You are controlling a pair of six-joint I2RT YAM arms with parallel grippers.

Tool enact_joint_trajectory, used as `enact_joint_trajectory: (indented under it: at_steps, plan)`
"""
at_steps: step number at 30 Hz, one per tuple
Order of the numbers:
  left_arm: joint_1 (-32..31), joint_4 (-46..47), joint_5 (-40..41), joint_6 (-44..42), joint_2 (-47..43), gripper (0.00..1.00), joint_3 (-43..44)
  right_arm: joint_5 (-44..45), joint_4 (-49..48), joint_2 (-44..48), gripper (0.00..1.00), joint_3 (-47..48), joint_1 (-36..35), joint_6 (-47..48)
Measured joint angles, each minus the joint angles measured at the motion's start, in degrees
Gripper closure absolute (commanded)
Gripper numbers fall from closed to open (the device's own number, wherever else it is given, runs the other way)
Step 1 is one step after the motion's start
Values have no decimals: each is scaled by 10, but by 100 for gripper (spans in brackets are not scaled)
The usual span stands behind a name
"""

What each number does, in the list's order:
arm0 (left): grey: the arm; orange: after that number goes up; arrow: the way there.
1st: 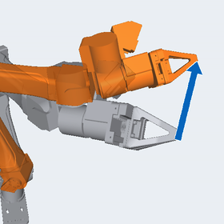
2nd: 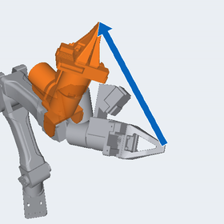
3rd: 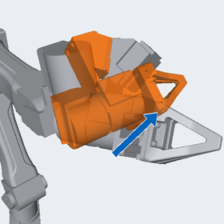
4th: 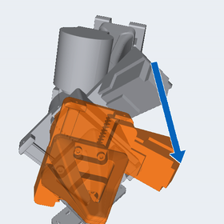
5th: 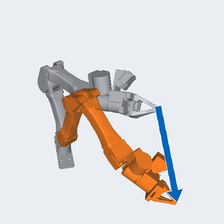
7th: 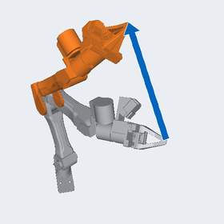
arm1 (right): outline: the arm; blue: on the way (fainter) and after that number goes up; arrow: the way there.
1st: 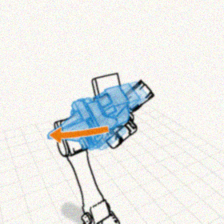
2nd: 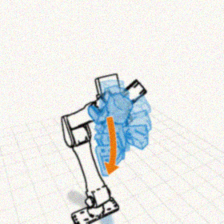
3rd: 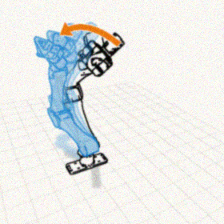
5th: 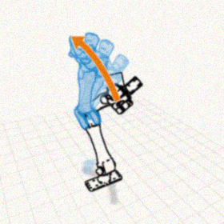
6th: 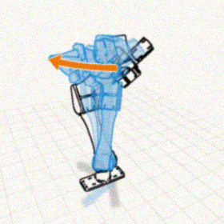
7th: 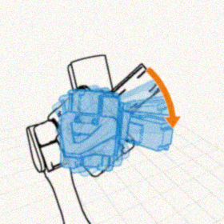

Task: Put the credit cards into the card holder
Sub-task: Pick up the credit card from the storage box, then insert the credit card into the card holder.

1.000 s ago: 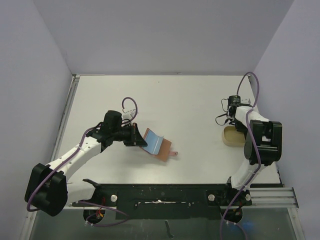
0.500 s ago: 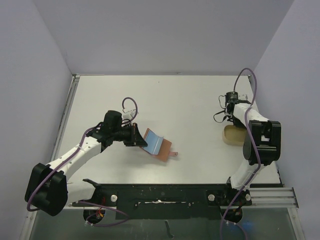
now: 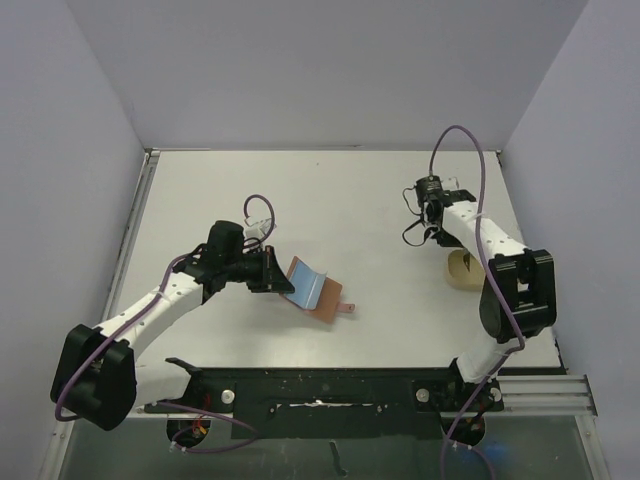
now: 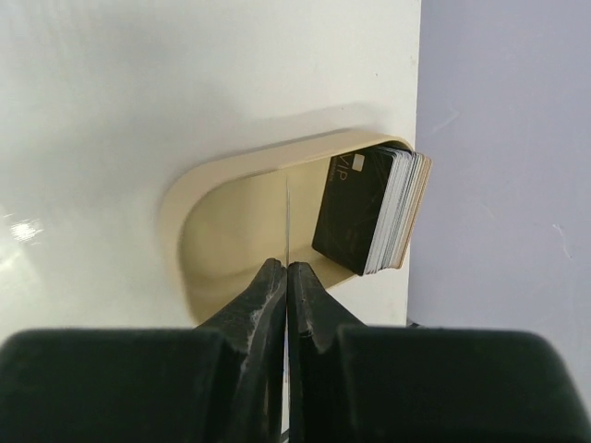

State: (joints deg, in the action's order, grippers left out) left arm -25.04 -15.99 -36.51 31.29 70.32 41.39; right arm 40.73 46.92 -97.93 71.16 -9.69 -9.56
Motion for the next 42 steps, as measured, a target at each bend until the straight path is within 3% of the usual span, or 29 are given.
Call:
enact_joint_trajectory:
  at_steps: [11, 22, 32, 42]
  plan:
    - [0, 75, 1, 73, 30, 100, -23, -59, 45, 100, 100, 62, -139, -87]
    - [-11, 217, 27, 182, 93, 100, -59, -193, -57, 204, 100, 2, -273, -190]
    - [-79, 301, 68, 242, 171, 100, -64, -279, -206, 337, 100, -158, -298, -300]
    - [-114, 362, 104, 279, 203, 100, -80, -318, -271, 326, 100, -194, -303, -362]
